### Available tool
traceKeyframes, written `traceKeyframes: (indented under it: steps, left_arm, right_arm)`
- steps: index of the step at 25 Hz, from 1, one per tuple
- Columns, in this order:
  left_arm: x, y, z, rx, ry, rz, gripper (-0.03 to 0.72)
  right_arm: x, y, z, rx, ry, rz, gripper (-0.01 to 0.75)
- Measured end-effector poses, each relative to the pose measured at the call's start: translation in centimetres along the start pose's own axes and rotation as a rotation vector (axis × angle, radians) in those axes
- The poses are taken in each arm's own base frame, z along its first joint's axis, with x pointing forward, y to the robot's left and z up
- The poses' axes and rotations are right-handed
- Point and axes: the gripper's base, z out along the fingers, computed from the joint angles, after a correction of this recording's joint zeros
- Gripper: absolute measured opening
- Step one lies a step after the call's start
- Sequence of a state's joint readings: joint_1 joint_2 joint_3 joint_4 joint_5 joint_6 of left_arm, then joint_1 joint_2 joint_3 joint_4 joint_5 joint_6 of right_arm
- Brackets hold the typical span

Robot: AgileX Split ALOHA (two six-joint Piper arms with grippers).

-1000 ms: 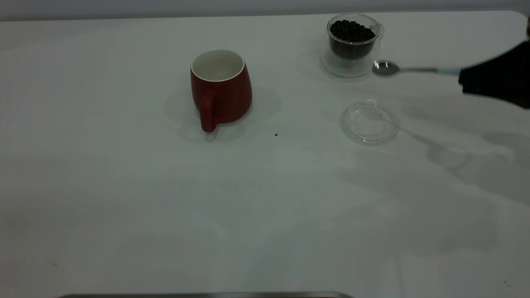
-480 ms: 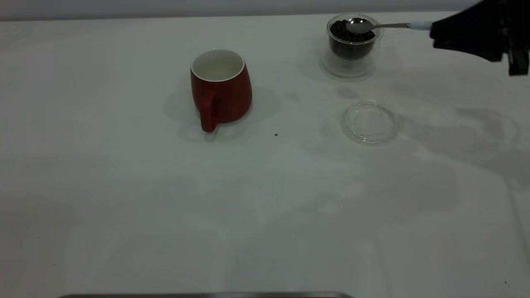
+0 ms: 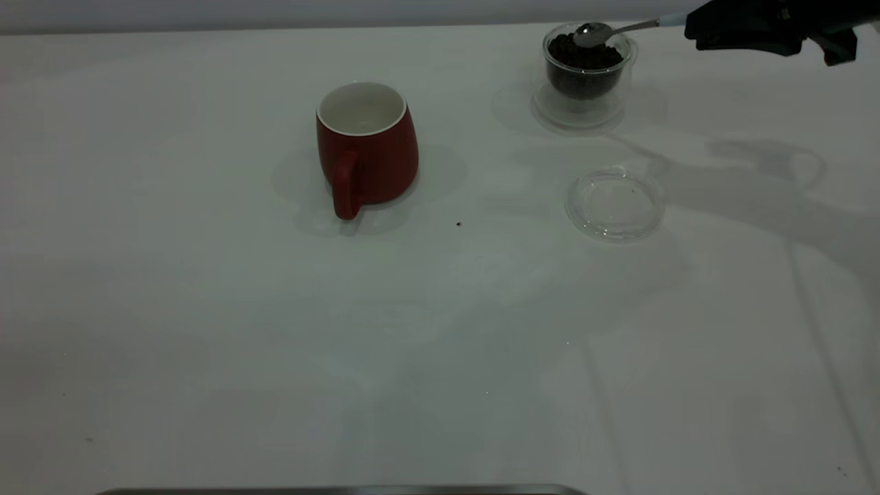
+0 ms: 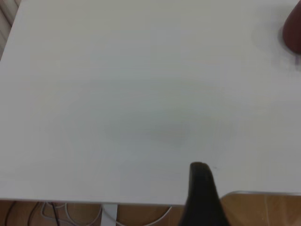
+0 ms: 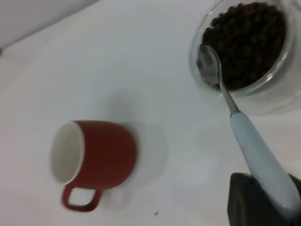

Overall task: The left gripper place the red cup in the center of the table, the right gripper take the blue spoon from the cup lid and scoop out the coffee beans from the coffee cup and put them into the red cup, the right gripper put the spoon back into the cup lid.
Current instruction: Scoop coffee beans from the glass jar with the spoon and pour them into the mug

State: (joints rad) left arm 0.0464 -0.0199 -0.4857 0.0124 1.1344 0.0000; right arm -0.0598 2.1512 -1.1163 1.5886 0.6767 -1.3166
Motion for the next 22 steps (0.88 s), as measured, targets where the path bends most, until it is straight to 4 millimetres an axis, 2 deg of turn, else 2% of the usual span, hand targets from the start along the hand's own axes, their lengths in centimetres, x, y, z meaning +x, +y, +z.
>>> traceKeyframes:
  steps: [6, 12, 16, 22]
  left_arm:
    - [0.0, 0.0, 0.0, 0.000, 0.000, 0.000, 0.586]
    - [0.0, 0.0, 0.0, 0.000, 0.000, 0.000, 0.586]
    - [0.0, 0.0, 0.0, 0.000, 0.000, 0.000, 0.586]
    - [0.0, 0.0, 0.0, 0.000, 0.000, 0.000, 0.586]
  right_arm:
    - [-0.9, 0.0, 0.3, 0.085, -0.018, -0.060, 0.102]
    - [-0.7, -0.1, 1.0, 0.157, -0.017, -0.085, 0.102]
    - [-1.1, 0.3, 1.4, 0.169, -0.026, -0.111, 0.102]
    - [-1.5, -0.3, 2.5, 0.170, -0.023, -0.109, 0.102]
